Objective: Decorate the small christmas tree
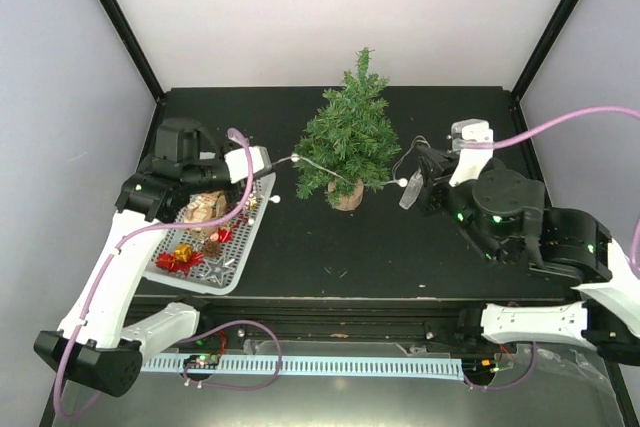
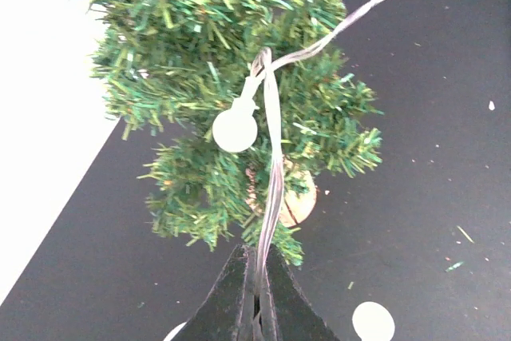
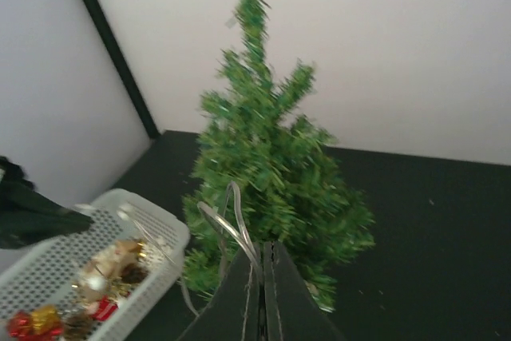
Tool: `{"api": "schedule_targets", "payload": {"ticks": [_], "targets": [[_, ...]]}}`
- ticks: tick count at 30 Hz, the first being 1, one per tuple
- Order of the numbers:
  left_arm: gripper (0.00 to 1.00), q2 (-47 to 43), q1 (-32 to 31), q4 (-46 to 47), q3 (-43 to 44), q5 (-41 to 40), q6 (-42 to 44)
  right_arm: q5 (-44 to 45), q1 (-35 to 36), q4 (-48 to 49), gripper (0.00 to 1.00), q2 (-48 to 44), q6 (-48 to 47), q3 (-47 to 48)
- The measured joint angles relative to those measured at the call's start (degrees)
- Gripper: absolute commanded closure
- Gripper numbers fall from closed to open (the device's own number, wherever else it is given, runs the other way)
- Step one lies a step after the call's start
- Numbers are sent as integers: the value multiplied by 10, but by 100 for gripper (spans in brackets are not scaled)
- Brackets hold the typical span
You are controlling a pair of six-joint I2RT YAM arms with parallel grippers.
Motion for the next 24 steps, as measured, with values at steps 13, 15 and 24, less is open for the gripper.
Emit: {"api": "schedule_targets", "payload": {"ticks": [13, 15, 24], "targets": [[98, 85, 64, 28, 30, 19, -19, -95, -116, -2, 99, 6, 21, -102], [98, 99, 69, 35, 36, 20, -22, -99, -122, 3, 99, 5, 23, -114], [99, 136, 81, 60, 64, 24, -35, -126, -176, 30, 99, 2, 25, -147]]}}
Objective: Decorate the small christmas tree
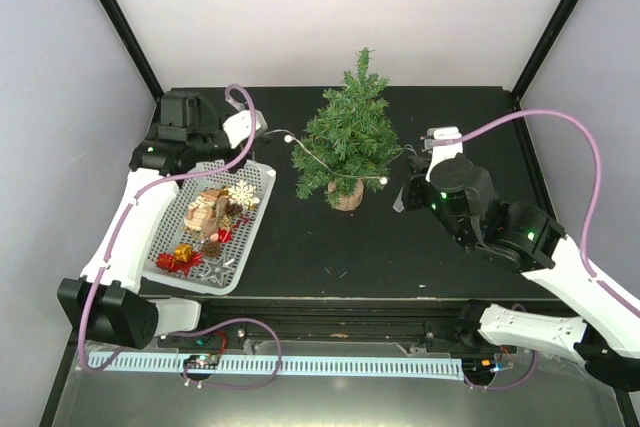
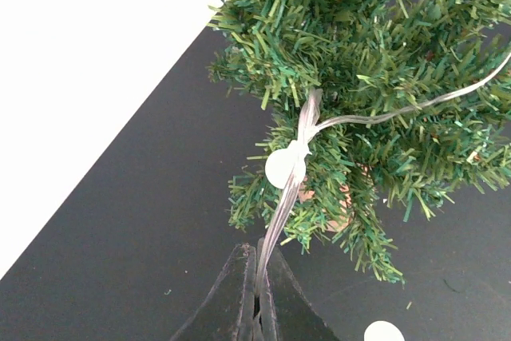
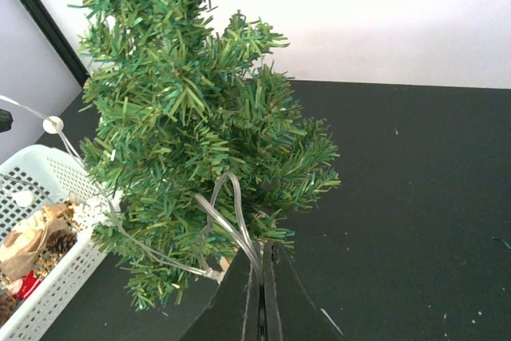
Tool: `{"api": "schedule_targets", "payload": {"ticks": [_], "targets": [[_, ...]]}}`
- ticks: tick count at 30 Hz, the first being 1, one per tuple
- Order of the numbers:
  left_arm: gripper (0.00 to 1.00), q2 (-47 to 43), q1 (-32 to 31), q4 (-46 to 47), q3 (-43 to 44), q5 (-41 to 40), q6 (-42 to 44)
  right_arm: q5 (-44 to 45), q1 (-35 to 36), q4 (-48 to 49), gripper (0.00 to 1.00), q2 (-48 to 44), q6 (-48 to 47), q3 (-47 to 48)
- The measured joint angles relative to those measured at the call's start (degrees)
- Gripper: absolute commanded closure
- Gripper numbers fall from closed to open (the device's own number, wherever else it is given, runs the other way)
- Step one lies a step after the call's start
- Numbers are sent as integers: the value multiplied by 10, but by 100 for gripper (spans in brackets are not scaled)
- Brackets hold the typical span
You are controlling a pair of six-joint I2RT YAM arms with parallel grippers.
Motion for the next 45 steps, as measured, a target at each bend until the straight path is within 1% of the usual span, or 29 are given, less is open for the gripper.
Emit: {"api": "schedule_targets", "payload": {"ticks": [8, 18, 25, 31, 45], "targets": [[98, 45, 2, 23, 12, 7, -11, -26, -38, 21, 99, 8, 0, -9], [99, 87, 2, 64, 22, 6, -32, -54, -64, 40, 99, 24, -3, -28], [98, 114, 1, 101, 39, -7, -65, -57, -74, 51, 99, 25, -5, -43], [99, 148, -16, 119, 70, -36, -77, -58, -84, 61, 99, 29, -5, -53], [99, 200, -34, 122, 77, -64, -80, -77, -127, 96, 99, 36, -5, -129]]}}
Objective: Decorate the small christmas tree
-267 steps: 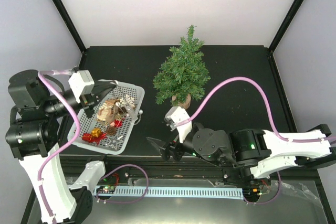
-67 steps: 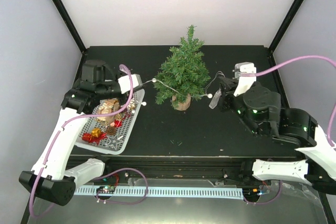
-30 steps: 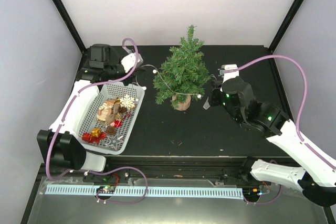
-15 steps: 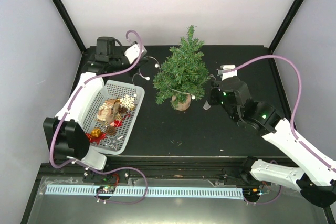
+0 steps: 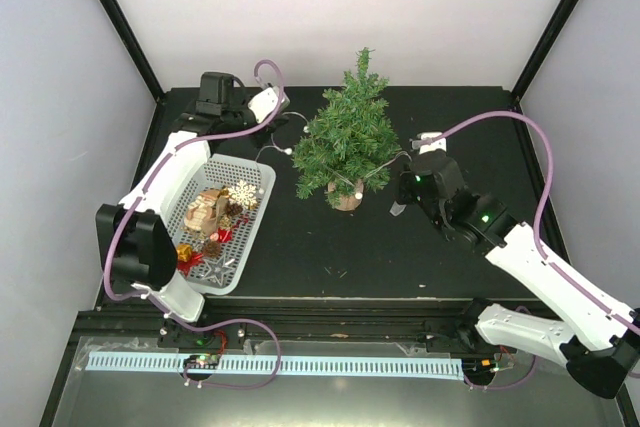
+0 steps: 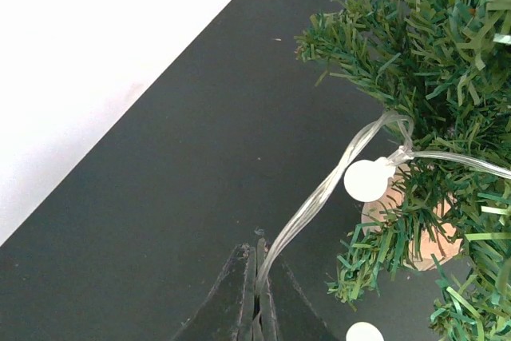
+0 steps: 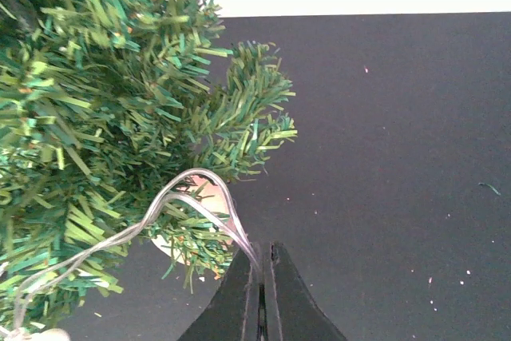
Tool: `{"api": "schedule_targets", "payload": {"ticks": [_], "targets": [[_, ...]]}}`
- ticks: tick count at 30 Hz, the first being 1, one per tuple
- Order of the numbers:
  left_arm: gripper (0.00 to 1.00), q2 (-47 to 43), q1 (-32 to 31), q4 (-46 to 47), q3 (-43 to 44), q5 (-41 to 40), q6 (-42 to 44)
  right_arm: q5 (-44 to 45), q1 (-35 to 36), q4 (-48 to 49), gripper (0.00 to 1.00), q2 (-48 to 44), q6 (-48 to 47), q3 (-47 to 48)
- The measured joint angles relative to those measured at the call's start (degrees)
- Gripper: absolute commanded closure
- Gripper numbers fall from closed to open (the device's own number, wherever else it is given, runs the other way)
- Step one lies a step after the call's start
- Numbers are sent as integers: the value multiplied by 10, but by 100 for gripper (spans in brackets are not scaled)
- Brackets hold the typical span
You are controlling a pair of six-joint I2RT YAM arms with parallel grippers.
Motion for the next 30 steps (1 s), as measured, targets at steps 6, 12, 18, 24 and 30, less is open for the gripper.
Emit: {"api": "schedule_targets", "payload": {"ticks": [6, 12, 18, 24, 30], "targets": [[98, 13, -5, 0, 11, -6, 0, -6, -12, 13, 99, 15, 0, -10], [99, 26, -5, 0, 36, -9, -3, -7, -45, 28, 99, 34, 4, -19], [98, 27, -6, 0, 37, -9, -9, -9, -103, 35, 99, 22, 5, -28], [98, 30, -10, 0, 37, -9, -10, -17, -138, 42, 99, 23, 4, -28], [98, 36, -12, 0, 44, -9, -10, -33, -140, 58, 99, 53, 4, -33]]}}
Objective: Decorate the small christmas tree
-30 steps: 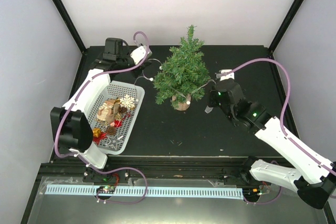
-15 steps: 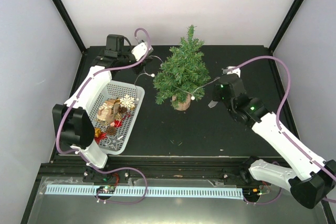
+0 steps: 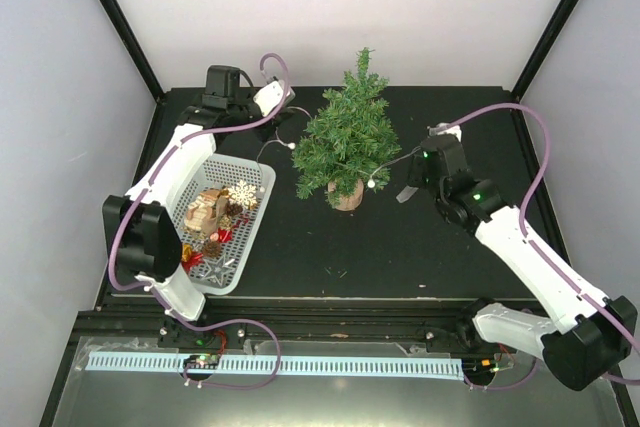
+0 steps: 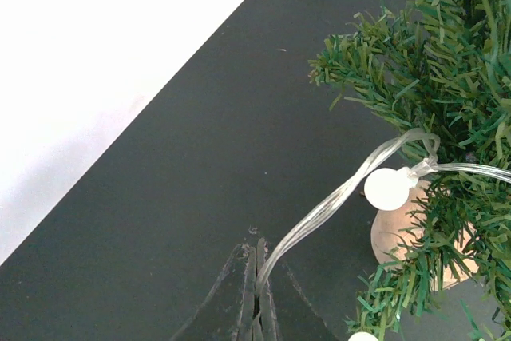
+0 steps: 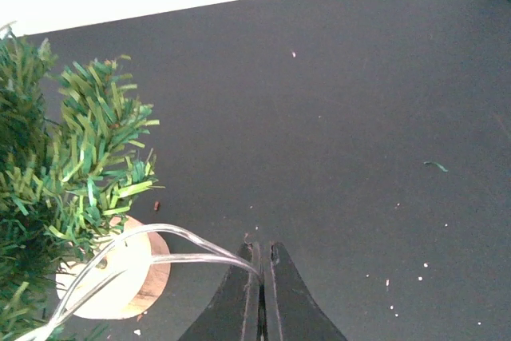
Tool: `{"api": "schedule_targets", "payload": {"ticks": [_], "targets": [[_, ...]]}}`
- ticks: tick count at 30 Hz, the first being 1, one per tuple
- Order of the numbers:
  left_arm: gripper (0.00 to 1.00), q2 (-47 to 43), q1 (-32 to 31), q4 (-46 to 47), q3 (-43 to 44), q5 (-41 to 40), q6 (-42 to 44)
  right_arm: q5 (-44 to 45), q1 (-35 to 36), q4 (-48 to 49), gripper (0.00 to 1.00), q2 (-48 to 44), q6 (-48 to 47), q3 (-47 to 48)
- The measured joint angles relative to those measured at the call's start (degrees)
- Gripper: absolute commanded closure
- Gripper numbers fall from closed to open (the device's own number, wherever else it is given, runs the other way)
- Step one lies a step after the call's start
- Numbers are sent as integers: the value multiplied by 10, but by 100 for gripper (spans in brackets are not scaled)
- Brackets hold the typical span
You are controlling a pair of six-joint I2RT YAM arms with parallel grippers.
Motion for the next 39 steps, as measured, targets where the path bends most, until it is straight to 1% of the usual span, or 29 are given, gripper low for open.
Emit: {"api": "schedule_targets", "payload": {"ticks": [7, 14, 17, 21, 23, 25, 26, 29, 30, 31, 32, 35, 39], "targets": [[98, 6, -1, -1, 0, -4, 0, -34, -2, 19, 99, 6, 0, -30], [98, 8, -1, 0, 0, -6, 0, -39, -2, 26, 99, 22, 0, -38], [99, 9, -1, 0, 0, -7, 0, -41, -2, 30, 99, 47, -1, -27], [98, 10, -1, 0, 0, -8, 0, -52, -5, 35, 98, 100, -2, 14], [98, 12, -1, 0, 0, -9, 0, -60, -6, 38, 96, 119, -2, 29], [98, 13, -1, 0, 0, -10, 0, -69, -6, 42, 89, 130, -2, 34], [99, 14, -1, -1, 0, -11, 0, -72, -6, 41, 83, 132, -2, 35], [98, 21, -1, -3, 12, -11, 0, -83, -7, 40, 54, 131, -3, 36], [99, 24, -1, -5, 19, -11, 0, -86, -7, 38, 47, 130, -2, 37], [98, 28, -1, -5, 23, -12, 0, -89, -7, 37, 43, 130, -3, 38], [98, 31, -1, -7, 29, -12, 0, -92, -8, 35, 40, 127, -6, 39], [98, 33, -1, -11, 38, -12, 0, -98, -8, 26, 38, 116, -7, 43], [98, 38, -1, -17, 50, -16, 1, -100, -8, 17, 37, 87, -8, 51]]}}
